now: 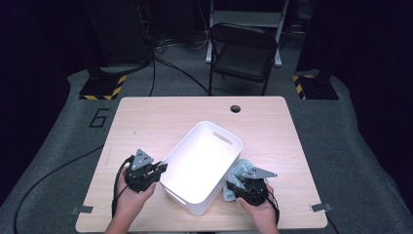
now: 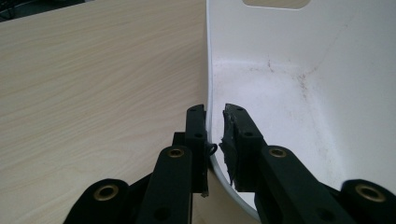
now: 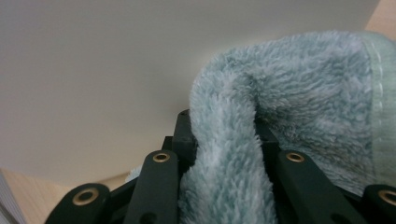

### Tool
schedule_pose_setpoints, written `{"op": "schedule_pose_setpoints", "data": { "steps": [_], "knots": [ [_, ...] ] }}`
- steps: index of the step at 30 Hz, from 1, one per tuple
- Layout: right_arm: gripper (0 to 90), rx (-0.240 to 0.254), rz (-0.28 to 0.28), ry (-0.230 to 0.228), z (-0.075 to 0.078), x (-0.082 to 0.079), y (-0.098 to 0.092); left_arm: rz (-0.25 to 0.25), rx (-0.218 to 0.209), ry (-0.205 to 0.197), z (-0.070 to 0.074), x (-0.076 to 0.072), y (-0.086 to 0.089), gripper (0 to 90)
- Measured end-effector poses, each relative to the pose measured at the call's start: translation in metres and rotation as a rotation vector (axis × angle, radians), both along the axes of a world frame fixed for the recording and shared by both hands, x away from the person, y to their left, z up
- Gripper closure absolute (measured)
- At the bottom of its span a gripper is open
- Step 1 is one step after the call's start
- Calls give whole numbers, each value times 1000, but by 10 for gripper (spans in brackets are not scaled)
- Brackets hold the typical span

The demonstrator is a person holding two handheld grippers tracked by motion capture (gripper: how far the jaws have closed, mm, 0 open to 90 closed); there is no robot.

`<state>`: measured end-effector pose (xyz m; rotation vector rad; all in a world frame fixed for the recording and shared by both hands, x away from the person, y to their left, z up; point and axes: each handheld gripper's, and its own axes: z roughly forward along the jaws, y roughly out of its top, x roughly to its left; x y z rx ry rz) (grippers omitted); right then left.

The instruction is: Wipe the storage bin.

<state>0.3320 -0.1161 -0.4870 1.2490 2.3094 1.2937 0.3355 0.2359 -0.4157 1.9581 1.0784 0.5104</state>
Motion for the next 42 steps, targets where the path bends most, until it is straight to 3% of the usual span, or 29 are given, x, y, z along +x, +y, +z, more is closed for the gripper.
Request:
{"op": "schedule_pose_setpoints", "data": {
  "steps": [4, 15, 22, 33, 36, 42],
  "knots": [
    [701, -12, 7, 43, -10, 2, 2, 2, 0, 1, 0, 0, 0, 802],
    [699, -12, 4, 30, -4, -1, 3, -1, 14, 5, 1, 1, 0, 808],
    [700, 7, 5, -33, 14, -4, 1, -4, 25, 5, 2, 1, -1, 811],
    [700, 51, 31, -156, 59, -15, -3, -2, 19, 5, 1, 2, -1, 810],
    [700, 30, 35, -176, 59, -16, 0, -1, 18, 4, 1, 1, -1, 811],
    [701, 56, 41, -164, 54, -15, -4, 1, 12, 3, 1, 1, -1, 811]
  ]
}}
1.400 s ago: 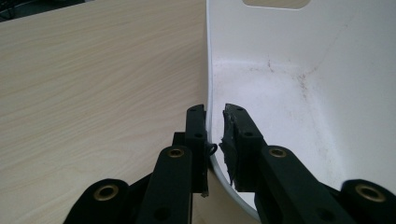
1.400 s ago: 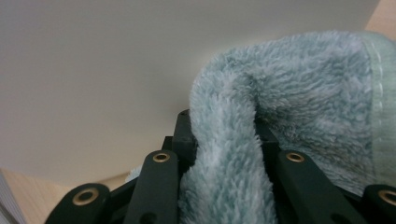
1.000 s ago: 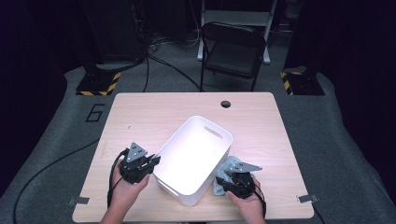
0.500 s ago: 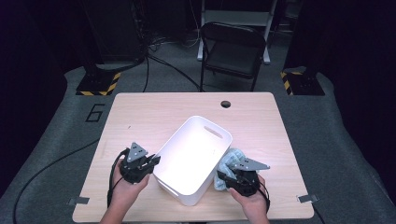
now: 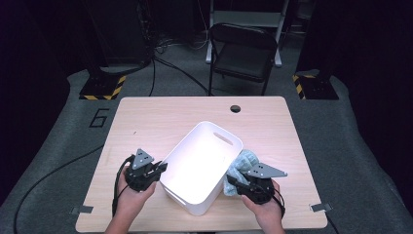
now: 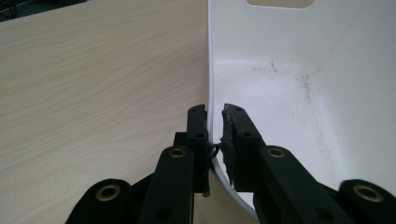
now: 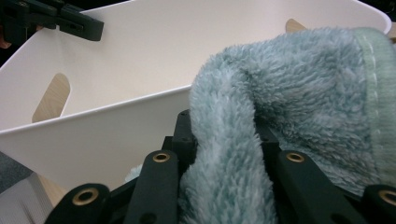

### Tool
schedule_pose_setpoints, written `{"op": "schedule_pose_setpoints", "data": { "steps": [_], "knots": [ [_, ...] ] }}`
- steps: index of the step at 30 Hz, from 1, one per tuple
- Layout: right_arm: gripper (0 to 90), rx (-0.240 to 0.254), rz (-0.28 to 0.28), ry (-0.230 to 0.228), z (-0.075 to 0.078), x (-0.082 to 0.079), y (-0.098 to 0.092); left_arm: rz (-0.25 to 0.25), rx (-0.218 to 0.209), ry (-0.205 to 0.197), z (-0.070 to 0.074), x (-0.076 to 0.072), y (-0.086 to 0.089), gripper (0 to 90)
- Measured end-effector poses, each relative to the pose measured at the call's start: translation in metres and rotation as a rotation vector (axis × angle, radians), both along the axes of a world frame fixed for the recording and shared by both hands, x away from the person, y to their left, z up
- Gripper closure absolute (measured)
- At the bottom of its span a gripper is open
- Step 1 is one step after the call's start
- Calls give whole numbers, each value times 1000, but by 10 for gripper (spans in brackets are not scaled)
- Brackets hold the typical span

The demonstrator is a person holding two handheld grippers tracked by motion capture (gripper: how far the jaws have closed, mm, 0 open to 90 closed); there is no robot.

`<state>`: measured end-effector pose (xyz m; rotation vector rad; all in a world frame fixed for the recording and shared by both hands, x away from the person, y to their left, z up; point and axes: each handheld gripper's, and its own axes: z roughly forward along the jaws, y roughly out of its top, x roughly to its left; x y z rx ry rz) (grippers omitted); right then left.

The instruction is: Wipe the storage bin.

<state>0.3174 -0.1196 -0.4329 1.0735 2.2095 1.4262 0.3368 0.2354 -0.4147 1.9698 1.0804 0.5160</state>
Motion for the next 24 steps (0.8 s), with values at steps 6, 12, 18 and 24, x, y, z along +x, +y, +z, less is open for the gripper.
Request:
{"op": "schedule_pose_setpoints", "data": {
  "steps": [6, 12, 18, 24],
  "knots": [
    [701, -17, -6, 25, -11, 2, 3, 7, -6, -1, 0, 0, 0, 810],
    [702, -48, -5, 86, -33, 6, 7, 7, -4, -1, 0, -1, -1, 807],
    [701, -99, 6, 156, -57, 12, 12, 0, 6, -1, 0, 0, 0, 803],
    [700, -106, 3, 206, -70, 15, 15, 4, 1, -3, 0, 0, 0, 799]
  ]
}}
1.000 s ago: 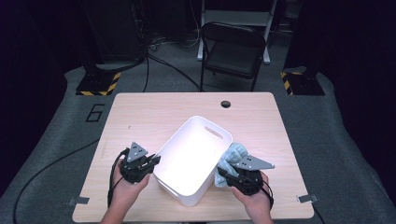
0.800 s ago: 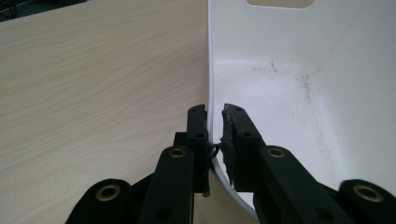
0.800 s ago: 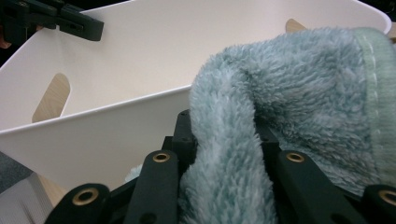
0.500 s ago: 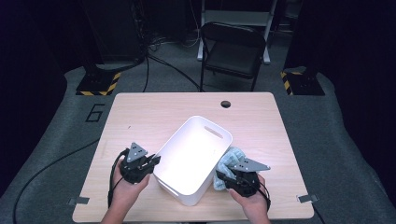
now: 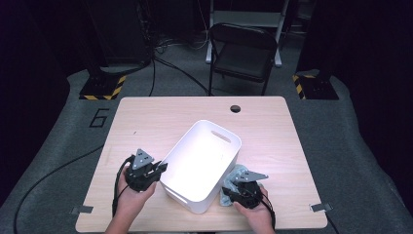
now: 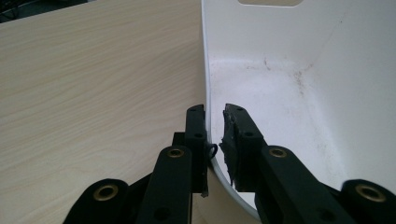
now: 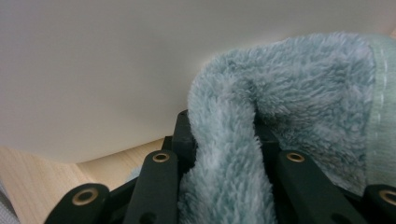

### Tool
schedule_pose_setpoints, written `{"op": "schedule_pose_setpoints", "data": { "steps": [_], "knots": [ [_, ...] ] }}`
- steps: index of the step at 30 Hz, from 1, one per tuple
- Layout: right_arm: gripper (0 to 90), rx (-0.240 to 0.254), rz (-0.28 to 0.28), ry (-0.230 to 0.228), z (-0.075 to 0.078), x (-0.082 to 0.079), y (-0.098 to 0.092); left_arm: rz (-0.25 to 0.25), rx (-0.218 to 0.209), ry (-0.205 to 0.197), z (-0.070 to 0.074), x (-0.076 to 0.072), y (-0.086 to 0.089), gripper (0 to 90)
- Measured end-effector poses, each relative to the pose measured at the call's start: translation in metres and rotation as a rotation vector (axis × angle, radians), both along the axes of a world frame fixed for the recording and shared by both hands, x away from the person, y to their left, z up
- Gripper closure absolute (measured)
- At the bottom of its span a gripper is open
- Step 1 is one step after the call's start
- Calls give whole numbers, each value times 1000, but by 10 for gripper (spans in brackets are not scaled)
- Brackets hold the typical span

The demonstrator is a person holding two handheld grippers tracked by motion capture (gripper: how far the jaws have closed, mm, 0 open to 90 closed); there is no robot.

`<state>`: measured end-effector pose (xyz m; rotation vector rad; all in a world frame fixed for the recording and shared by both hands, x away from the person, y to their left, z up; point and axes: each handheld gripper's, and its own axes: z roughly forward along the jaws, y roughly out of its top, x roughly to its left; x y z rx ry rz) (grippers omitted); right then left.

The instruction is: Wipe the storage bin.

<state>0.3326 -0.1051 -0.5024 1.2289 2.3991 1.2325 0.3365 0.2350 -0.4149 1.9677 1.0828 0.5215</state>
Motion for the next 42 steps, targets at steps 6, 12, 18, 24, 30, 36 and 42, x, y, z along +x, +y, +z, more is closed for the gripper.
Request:
{"op": "schedule_pose_setpoints", "data": {
  "steps": [6, 12, 18, 24, 30, 36, 42],
  "knots": [
    [698, -11, -2, -11, 5, -2, 1, 1, 5, -1, 0, 0, 0, 798],
    [698, 20, 1, -46, 21, -8, 1, -5, 7, 1, 0, 0, 0, 795],
    [698, 39, 14, -131, 45, -17, 3, 10, 1, -9, -1, 0, -1, 794],
    [698, 58, 25, -185, 65, -24, 5, 15, -7, -5, -1, -1, -1, 792],
    [700, 83, 30, -184, 61, -23, 3, 25, -14, -13, -2, -1, -2, 793],
    [700, 59, 30, -145, 47, -21, 6, 20, -5, -10, -1, -1, -1, 792],
    [701, 62, 25, -70, 27, -15, 7, 14, 4, -10, -1, -1, -2, 792]
  ]
}}
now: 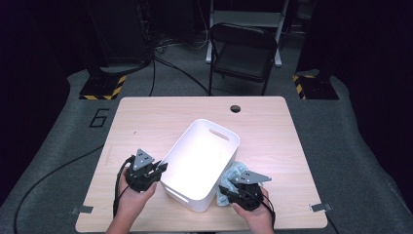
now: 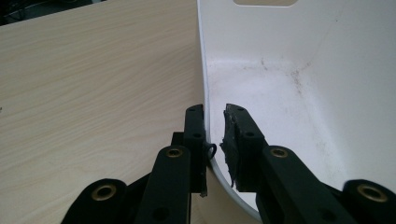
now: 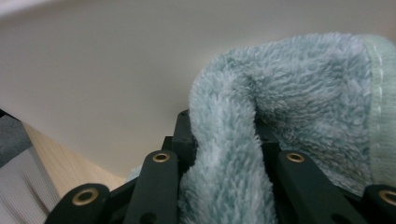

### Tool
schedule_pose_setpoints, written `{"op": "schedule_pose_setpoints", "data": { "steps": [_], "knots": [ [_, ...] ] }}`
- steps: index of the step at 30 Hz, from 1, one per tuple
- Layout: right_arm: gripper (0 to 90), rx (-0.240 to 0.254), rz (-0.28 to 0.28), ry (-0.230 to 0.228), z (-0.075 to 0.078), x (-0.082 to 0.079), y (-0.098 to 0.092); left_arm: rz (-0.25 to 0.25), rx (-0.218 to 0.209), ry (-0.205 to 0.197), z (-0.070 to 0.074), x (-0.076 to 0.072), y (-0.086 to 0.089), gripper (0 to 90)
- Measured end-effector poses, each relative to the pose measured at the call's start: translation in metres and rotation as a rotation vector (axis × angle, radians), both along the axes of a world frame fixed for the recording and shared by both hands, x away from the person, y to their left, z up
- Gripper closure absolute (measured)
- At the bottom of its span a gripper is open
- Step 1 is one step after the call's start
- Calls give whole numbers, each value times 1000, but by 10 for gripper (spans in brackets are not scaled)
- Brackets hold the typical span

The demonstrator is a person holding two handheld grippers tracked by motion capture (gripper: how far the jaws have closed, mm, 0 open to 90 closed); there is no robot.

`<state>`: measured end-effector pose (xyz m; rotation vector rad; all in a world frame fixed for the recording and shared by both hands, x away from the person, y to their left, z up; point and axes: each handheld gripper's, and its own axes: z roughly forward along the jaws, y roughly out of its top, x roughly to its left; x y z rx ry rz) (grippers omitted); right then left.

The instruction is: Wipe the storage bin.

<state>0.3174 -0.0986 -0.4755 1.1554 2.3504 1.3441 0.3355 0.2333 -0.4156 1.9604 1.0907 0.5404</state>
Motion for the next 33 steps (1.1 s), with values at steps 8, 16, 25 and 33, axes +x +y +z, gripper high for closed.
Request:
{"op": "schedule_pose_setpoints", "data": {
  "steps": [8, 16, 25, 33],
  "knots": [
    [701, -47, 7, 65, -24, 8, 3, 6, -4, 0, 0, 0, 0, 789],
    [699, -57, 8, 62, -21, 7, 3, 13, -6, 1, 0, 0, 0, 787],
    [698, -11, 7, -48, 13, -6, 4, 14, -2, -3, 0, 0, -1, 782],
    [698, 7, 27, -119, 38, -16, 6, 24, -13, -3, -1, -1, -1, 780]
  ]
}}
